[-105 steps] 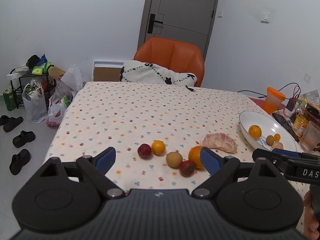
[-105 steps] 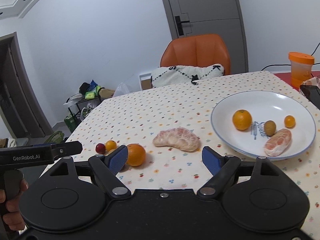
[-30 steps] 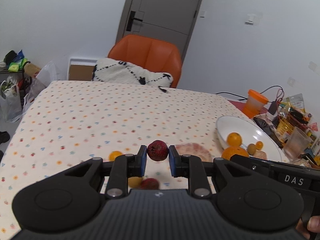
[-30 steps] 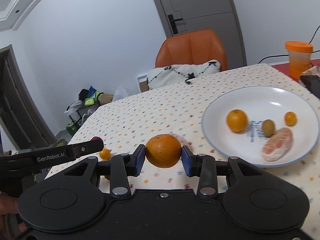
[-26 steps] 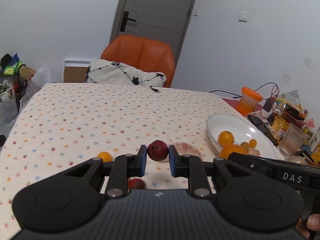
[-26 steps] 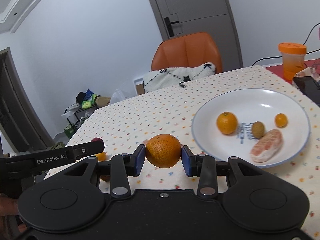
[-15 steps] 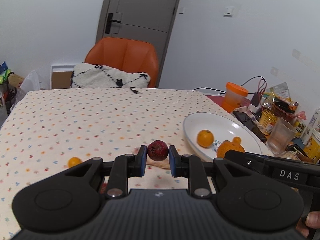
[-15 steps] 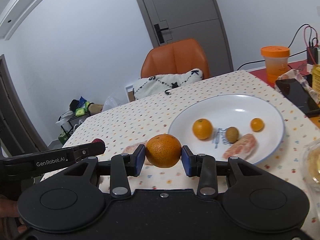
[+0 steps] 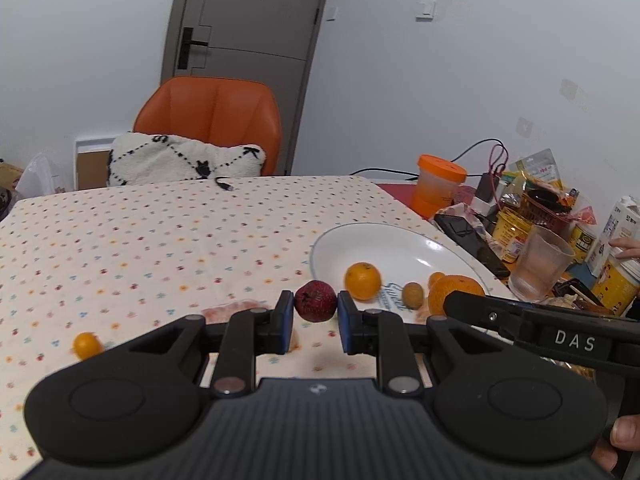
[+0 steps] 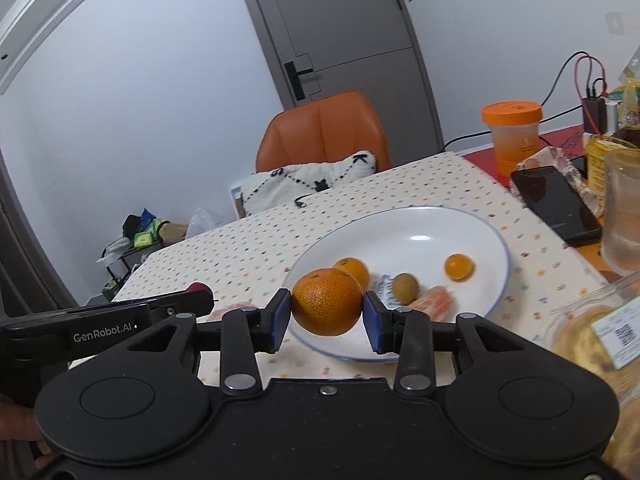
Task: Organize fruits
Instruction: 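Carry the orange and red plum onto the white plate and open both grippers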
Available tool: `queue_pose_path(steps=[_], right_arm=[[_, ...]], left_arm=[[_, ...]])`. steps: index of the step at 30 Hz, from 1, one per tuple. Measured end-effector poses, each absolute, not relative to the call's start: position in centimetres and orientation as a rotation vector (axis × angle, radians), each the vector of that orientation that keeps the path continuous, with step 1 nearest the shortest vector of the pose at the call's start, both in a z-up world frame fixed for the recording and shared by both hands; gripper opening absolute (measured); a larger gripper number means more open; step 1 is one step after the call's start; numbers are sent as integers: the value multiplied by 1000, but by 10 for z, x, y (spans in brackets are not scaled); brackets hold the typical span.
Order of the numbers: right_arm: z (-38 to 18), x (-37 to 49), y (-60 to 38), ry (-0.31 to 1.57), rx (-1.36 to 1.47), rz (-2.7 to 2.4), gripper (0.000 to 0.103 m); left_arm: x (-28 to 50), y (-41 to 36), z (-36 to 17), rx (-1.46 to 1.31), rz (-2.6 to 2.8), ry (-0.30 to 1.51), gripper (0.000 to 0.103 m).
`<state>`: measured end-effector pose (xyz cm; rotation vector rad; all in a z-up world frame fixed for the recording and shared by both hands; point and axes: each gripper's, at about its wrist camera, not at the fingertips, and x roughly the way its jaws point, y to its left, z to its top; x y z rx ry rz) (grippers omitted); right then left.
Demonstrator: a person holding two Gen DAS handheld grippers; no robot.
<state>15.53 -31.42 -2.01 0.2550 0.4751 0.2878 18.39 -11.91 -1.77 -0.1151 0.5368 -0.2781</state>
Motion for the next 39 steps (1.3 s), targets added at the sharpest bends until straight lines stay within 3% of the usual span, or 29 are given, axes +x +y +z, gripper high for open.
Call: queue_pose_path(steps=[29, 33, 39], right_arm=[[-46, 203, -376, 497, 314, 183, 38], [-46, 205, -376, 489, 300, 170, 49], [-44, 202, -370, 484, 283, 183, 49]], left_arm=[[237, -175, -39, -55, -316, 609, 22], [243, -176, -43, -67, -310, 617, 22], [243, -172, -43, -69, -293, 630, 26]])
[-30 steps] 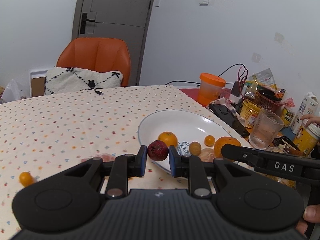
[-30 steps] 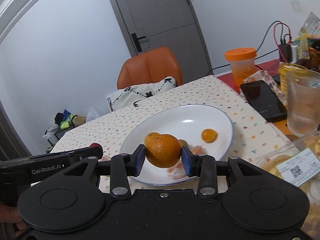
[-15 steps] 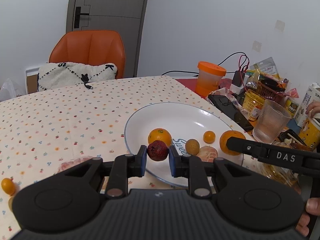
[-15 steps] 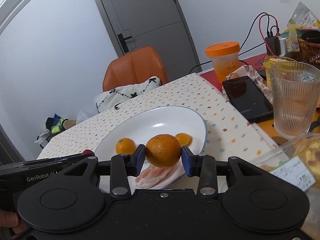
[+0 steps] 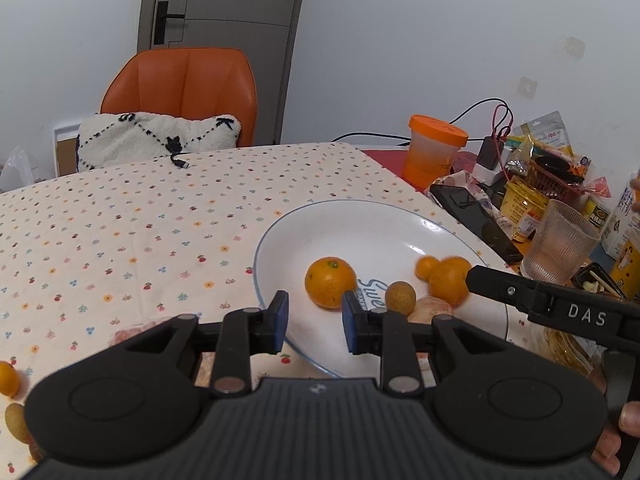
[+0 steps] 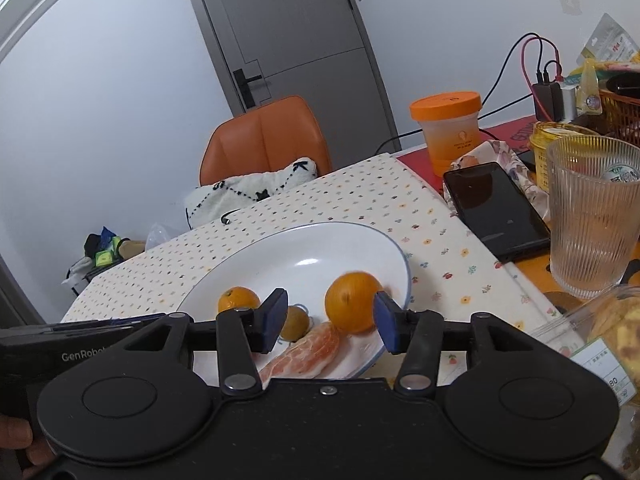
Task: Organize fruits
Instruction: 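Carry the orange and red plum onto the white plate and open both grippers, then move both tools back toward the remaining loose fruits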
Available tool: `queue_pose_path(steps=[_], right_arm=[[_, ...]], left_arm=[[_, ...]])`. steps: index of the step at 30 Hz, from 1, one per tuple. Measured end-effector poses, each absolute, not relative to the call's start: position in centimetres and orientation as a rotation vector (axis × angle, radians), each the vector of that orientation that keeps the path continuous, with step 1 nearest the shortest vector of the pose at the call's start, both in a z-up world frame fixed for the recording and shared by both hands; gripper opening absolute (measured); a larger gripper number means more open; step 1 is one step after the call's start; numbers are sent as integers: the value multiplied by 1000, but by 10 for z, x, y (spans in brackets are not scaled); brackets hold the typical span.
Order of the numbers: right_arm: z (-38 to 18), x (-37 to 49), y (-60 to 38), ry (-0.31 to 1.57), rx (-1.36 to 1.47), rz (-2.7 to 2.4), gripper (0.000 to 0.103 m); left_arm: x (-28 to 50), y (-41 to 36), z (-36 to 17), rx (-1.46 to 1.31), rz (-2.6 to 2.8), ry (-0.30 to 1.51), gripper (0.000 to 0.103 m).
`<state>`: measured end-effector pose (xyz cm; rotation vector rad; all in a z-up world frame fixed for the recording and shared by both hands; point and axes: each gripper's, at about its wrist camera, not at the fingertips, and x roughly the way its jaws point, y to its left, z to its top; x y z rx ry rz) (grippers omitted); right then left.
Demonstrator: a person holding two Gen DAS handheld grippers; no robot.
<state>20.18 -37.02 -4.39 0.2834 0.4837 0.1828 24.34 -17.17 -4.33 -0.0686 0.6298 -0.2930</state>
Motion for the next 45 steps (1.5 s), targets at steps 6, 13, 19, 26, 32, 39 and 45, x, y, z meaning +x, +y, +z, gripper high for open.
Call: queue_pose_path(steps=[6, 13, 19, 26, 32, 39, 45], right_arm=[[-39, 200, -361, 487, 275, 199, 49], [-34, 191, -349, 489, 267, 213, 51], [-33, 183, -341, 503, 271, 221, 53], [-25, 174, -325, 489, 250, 243, 58], [-23, 165, -311, 485, 239, 264, 67], [-22, 157, -293, 481, 248, 302, 84], [-20, 151, -270, 465, 217, 345, 96]], left_arm=[[237, -160, -39, -72, -273, 626, 30], [225, -142, -29, -76, -245, 598, 45], [213, -125, -23, -90, -211, 584, 64], [196, -109, -17, -96, -178, 558, 84], [181, -93, -13, -106, -167, 539, 92], [164, -74, -12, -107, -129, 541, 94], [149, -51, -15, -116, -81, 545, 94]])
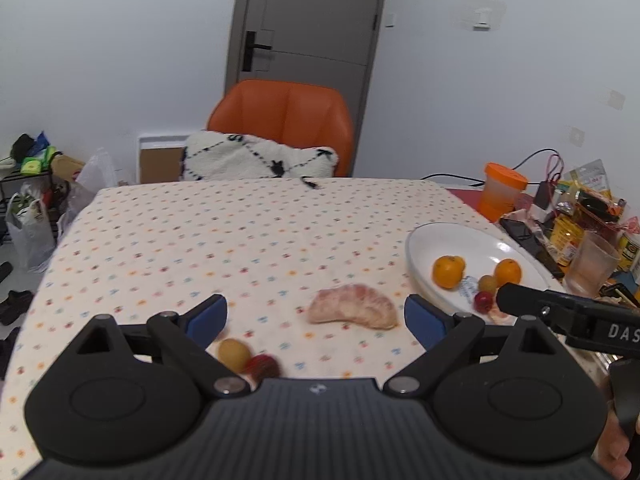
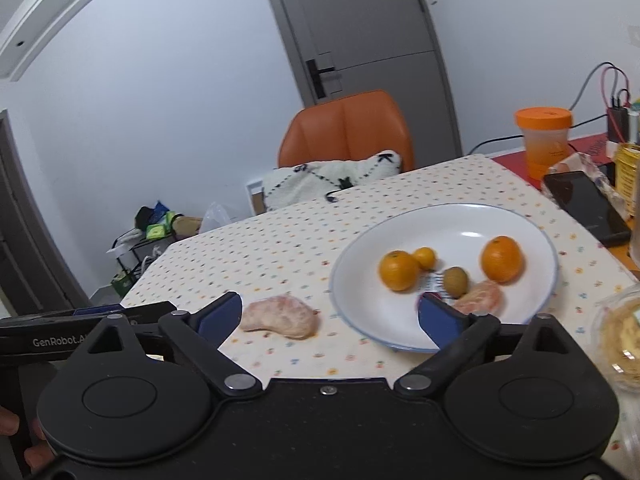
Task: Organize fruits
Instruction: 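Move both tools back toward the remaining loose fruits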
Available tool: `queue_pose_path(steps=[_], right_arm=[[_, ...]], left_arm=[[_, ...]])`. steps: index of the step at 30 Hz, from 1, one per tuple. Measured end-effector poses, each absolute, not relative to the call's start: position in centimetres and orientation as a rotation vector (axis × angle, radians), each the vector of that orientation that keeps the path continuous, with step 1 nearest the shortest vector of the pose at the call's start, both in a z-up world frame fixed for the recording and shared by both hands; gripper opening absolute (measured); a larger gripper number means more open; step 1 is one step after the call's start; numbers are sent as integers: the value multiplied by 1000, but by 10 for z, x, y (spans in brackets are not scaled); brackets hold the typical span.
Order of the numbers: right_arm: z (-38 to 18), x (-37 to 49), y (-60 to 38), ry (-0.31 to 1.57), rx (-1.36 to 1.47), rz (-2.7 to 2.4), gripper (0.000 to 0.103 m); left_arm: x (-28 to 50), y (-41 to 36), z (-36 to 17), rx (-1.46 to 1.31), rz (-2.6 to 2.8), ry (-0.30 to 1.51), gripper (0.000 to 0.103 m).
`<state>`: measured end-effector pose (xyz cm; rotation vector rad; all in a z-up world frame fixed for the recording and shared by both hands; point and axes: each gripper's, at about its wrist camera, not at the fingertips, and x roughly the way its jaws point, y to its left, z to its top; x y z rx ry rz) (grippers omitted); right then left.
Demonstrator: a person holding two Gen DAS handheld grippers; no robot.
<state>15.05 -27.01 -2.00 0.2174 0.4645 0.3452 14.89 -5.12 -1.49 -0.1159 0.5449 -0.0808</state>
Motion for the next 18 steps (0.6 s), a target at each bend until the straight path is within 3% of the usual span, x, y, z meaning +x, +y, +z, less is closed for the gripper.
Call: queue_pose_path(steps=[18], right_arm=[[-32, 138, -218, 525, 179, 452, 96]], left_arm=[[111, 1, -33, -182, 5, 560, 93]])
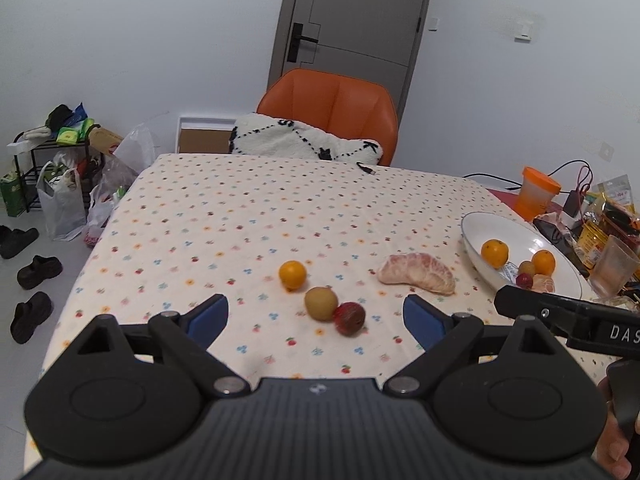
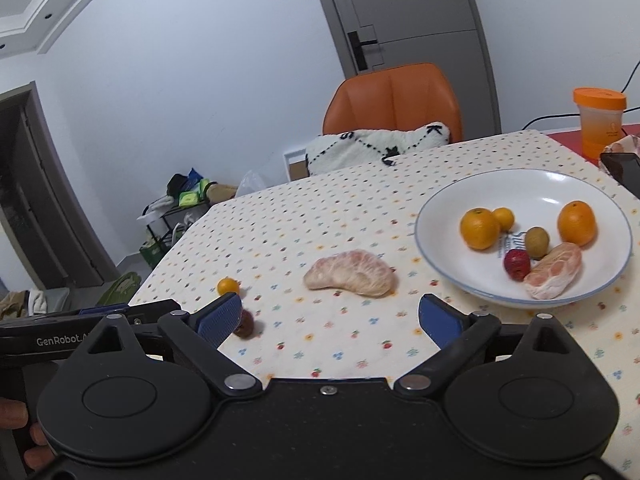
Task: Organize fruits
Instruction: 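Move both tools back toward the remaining loose fruits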
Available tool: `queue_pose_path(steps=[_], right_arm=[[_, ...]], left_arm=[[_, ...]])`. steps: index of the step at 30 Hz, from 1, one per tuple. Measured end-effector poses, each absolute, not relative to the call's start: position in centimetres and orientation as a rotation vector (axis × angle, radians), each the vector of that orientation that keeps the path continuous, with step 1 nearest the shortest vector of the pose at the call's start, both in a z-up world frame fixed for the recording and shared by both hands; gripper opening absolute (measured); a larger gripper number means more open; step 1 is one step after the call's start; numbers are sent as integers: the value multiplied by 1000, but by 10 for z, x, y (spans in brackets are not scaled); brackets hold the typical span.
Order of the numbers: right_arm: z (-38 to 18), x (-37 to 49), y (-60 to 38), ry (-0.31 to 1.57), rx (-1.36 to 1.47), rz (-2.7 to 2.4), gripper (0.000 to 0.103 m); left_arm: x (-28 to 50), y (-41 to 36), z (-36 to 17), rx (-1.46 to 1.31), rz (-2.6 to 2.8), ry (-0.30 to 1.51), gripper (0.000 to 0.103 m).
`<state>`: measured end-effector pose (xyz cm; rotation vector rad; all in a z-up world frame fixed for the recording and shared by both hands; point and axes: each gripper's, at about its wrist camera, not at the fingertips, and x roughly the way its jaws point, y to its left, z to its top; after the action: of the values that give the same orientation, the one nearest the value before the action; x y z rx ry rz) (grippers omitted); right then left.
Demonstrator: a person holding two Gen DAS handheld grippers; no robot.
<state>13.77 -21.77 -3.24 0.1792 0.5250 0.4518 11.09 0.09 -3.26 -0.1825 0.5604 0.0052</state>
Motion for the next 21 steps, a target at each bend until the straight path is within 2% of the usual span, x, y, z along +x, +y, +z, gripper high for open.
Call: queue_pose_path(steps=[8, 10, 17, 21], right_arm=[[-36, 136, -196, 543, 143, 486, 91], [-37, 137, -191, 554, 136, 493, 83], [-41, 140, -173, 583, 113, 533, 71], [-46, 145, -160, 614, 100, 560, 60]], left_arm=[[104, 18, -41, -221, 21, 563, 86], [105, 22, -44, -232, 22, 568, 82], [113, 28, -53, -251, 13, 588, 65], [117, 31, -59, -260, 8, 600, 62]])
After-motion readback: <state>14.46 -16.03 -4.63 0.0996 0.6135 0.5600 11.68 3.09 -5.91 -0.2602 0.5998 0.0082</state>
